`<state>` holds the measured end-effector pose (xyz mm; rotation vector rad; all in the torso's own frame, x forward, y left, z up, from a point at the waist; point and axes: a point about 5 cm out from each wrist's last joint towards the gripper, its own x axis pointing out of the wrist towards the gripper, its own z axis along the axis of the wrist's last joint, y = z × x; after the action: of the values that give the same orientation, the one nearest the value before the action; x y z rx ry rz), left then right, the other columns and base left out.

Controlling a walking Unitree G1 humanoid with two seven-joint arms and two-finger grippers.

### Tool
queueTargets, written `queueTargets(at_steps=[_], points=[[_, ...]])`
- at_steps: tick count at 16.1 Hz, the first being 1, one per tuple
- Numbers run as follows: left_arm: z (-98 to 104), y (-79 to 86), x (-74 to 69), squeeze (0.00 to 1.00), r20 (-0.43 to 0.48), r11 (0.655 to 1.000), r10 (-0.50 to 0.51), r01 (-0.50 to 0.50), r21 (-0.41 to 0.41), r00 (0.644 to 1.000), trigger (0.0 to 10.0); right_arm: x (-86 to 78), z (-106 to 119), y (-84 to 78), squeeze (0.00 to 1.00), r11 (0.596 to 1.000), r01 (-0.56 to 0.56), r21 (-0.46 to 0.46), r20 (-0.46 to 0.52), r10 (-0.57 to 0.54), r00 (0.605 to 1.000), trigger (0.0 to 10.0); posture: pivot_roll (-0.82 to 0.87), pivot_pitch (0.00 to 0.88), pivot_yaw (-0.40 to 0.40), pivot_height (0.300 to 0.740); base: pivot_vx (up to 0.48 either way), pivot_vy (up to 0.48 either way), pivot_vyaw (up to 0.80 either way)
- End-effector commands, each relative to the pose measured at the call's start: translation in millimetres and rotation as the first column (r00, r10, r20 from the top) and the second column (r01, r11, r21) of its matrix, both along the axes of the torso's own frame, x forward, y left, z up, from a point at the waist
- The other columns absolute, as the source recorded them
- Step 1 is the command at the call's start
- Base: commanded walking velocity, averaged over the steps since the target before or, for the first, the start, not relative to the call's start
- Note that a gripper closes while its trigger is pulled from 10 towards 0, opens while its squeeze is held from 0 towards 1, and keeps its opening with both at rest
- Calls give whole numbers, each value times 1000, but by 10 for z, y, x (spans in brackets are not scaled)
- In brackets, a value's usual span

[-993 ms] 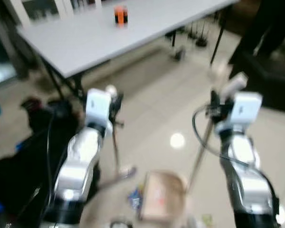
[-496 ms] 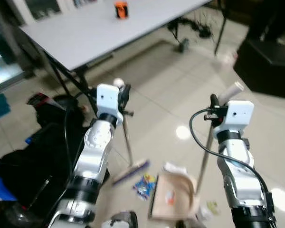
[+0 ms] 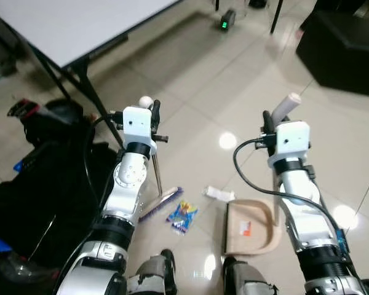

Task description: Sweep floor

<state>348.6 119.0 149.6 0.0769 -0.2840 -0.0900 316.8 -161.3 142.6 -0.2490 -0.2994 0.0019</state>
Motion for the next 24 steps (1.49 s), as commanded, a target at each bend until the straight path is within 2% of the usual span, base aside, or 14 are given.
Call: queueTargets(at_steps=[1, 3, 5, 8, 10, 14, 17, 19, 21, 24], points=[[64, -6, 9, 0, 56, 1000, 9, -10, 7, 998, 10000, 19, 28, 13, 0, 1000, 1, 5, 38, -1, 999, 10000, 51, 368, 81, 740, 0, 0, 0], [43, -1, 34, 0, 56, 999, 34, -35, 13, 998, 10000, 43, -21, 48, 0, 1000, 11, 3, 42, -11, 999, 10000, 64, 380, 84, 740, 0, 0, 0], [31, -1, 48, 0, 60, 999, 46, -47, 14, 997, 10000, 26, -58, 146, 0, 1000, -3, 15, 57, 2, 998, 10000, 75, 393, 88, 740, 0, 0, 0], [28, -67, 81, 0, 55, 999, 43, -43, -4, 998, 10000, -31, -97, 345, 0, 997, -22, 80, 104, 14, 994, 10000, 97, 400, 95, 740, 0, 0, 0], [38, -105, 107, 0, 53, 999, 52, -51, -17, 997, 10000, -65, -127, 425, 0, 996, -27, 80, 127, 16, 992, 10000, 105, 400, 99, 740, 0, 0, 0], [73, -197, 171, 0, 33, 995, 66, -63, -71, 997, 10000, -102, -184, 562, 0, 999, -33, 31, 144, 28, 989, 10000, 105, 398, 98, 740, 0, 0, 0], [48, -241, 184, 0, 6, 988, 91, -90, -122, 996, 10000, -109, -230, 596, 0, 1000, -14, -7, 153, 15, 988, 10000, 104, 399, 95, 740, 0, 0, 0], [29, -253, 195, 0, -44, 964, 122, -129, -232, 992, 10000, -104, -257, 629, 0, 1000, -14, 22, 139, 11, 990, 10000, 100, 396, 92, 740, 0, 0, 0], [14, -185, 218, 0, -98, 925, 185, -207, -317, 978, 10000, -104, -289, 663, 0, 999, -12, 31, 124, 8, 992, 10000, 96, 392, 88, 740, 0, 0, 0], [109, -152, 283, 0, -159, 830, 251, -297, -472, 955, 10000, -104, -344, 711, 0, 999, 0, 54, 93, -5, 996, 10000, 91, 381, 80, 740, 0, 0, 0]])
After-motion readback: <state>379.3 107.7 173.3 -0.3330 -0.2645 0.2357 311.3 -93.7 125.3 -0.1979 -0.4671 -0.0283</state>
